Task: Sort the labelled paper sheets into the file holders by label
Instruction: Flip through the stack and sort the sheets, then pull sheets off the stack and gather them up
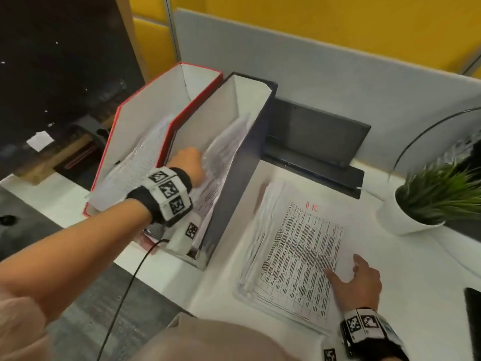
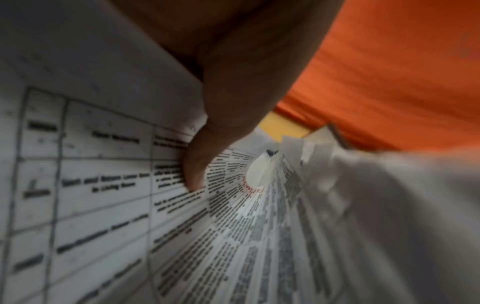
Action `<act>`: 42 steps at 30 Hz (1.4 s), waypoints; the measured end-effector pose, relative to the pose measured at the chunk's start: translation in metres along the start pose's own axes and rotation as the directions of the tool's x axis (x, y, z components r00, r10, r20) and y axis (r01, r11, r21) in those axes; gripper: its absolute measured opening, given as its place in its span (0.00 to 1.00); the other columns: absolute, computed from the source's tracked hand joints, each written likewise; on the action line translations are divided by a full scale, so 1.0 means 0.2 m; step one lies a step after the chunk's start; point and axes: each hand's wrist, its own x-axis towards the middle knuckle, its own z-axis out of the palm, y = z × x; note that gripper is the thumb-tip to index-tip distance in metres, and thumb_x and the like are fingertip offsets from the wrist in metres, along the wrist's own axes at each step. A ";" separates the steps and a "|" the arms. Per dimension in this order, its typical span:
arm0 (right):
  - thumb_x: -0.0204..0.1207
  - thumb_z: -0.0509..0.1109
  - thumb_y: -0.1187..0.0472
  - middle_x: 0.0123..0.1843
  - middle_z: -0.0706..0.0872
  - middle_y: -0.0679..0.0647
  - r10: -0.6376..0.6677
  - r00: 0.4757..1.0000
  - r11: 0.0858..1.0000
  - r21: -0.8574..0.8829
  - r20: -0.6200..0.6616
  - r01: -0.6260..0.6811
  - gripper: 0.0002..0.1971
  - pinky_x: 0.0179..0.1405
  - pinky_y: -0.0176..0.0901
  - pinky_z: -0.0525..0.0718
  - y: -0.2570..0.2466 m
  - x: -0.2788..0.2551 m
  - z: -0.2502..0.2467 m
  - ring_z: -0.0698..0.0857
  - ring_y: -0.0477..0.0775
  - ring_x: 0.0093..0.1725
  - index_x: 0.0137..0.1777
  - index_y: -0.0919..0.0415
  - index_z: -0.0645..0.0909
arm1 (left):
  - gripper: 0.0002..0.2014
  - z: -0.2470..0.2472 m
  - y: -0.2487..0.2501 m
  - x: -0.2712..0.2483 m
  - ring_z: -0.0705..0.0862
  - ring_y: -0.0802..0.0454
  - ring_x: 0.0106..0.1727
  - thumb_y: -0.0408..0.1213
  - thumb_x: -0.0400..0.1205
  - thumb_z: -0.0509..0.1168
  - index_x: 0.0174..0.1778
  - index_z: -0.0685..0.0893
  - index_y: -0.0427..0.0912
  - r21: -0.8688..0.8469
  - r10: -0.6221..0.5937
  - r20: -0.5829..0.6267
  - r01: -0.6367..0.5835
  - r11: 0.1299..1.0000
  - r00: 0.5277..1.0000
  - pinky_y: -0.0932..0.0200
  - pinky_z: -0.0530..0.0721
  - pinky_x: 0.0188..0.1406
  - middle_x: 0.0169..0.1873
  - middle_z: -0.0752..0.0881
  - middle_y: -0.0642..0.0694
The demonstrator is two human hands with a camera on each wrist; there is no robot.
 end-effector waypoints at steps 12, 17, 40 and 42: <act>0.64 0.80 0.50 0.68 0.73 0.67 0.101 0.991 0.990 -0.108 0.092 -0.091 0.44 0.69 0.59 0.70 0.00 0.00 -0.01 0.70 0.68 0.70 0.77 0.62 0.64 | 0.08 0.14 0.02 0.11 0.80 0.43 0.32 0.30 0.78 0.62 0.33 0.74 0.35 0.238 0.003 0.182 -0.047 0.970 0.983 0.55 0.77 0.35 0.32 0.80 0.42; 0.64 0.80 0.51 0.70 0.71 0.67 0.124 0.987 0.987 -0.116 0.105 -0.111 0.44 0.68 0.61 0.70 0.00 0.01 -0.01 0.69 0.68 0.71 0.78 0.61 0.63 | 0.12 0.01 0.06 0.10 0.84 0.40 0.50 0.38 0.81 0.63 0.57 0.80 0.38 0.083 0.035 -0.002 -0.034 0.996 0.999 0.52 0.81 0.46 0.50 0.84 0.40; 0.66 0.79 0.47 0.73 0.67 0.60 0.163 0.973 0.980 -0.141 0.161 -0.140 0.46 0.73 0.56 0.71 -0.04 -0.01 -0.04 0.69 0.61 0.73 0.79 0.58 0.59 | 0.13 0.74 0.52 -0.18 0.79 0.45 0.36 0.40 0.81 0.63 0.35 0.75 0.36 -0.126 0.230 0.271 -0.202 0.971 0.935 0.57 0.76 0.36 0.43 0.84 0.37; 0.66 0.78 0.47 0.73 0.67 0.60 0.162 0.972 0.980 -0.142 0.167 -0.139 0.46 0.73 0.56 0.71 -0.04 -0.01 -0.04 0.69 0.60 0.74 0.79 0.58 0.58 | 0.17 0.77 0.50 -0.15 0.77 0.48 0.28 0.43 0.80 0.66 0.30 0.74 0.36 -0.145 0.181 0.243 -0.149 0.978 0.953 0.60 0.75 0.27 0.33 0.81 0.41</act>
